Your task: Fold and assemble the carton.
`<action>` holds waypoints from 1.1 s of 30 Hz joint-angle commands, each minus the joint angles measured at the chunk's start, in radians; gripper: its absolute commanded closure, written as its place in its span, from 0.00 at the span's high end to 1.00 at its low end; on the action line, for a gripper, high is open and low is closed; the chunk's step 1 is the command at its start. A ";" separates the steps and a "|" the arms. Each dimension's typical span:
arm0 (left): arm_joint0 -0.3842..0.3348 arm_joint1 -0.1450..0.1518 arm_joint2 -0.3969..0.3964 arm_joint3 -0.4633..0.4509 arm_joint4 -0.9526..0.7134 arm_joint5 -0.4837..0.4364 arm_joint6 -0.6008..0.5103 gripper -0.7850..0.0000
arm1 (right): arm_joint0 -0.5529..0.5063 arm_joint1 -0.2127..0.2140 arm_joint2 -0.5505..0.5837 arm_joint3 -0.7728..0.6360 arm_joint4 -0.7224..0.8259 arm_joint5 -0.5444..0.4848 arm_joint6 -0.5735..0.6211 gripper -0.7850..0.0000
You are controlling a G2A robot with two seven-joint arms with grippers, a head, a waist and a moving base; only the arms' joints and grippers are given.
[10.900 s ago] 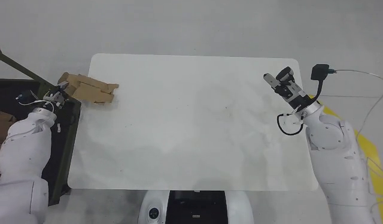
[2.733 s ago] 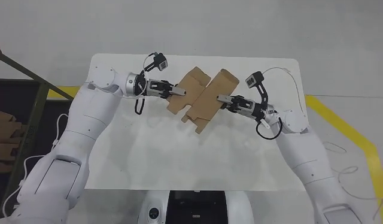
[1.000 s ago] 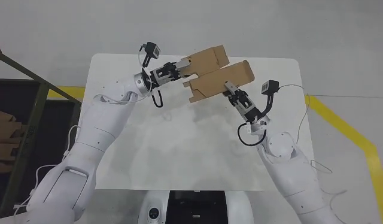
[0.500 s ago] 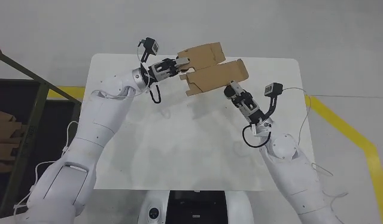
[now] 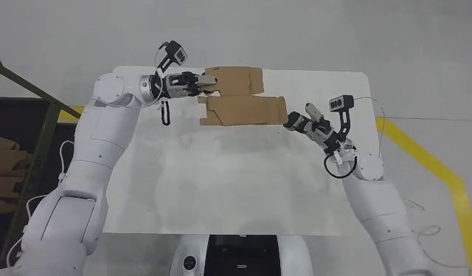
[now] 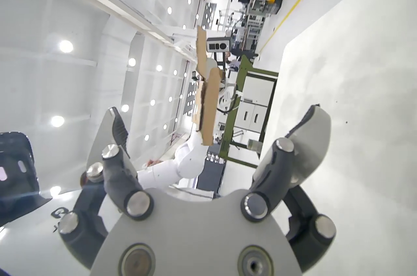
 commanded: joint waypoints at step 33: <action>-0.069 -0.019 0.100 0.090 -0.012 -0.047 -0.076 0.00 | 0.119 -0.003 -0.085 0.060 0.010 0.058 0.292 0.22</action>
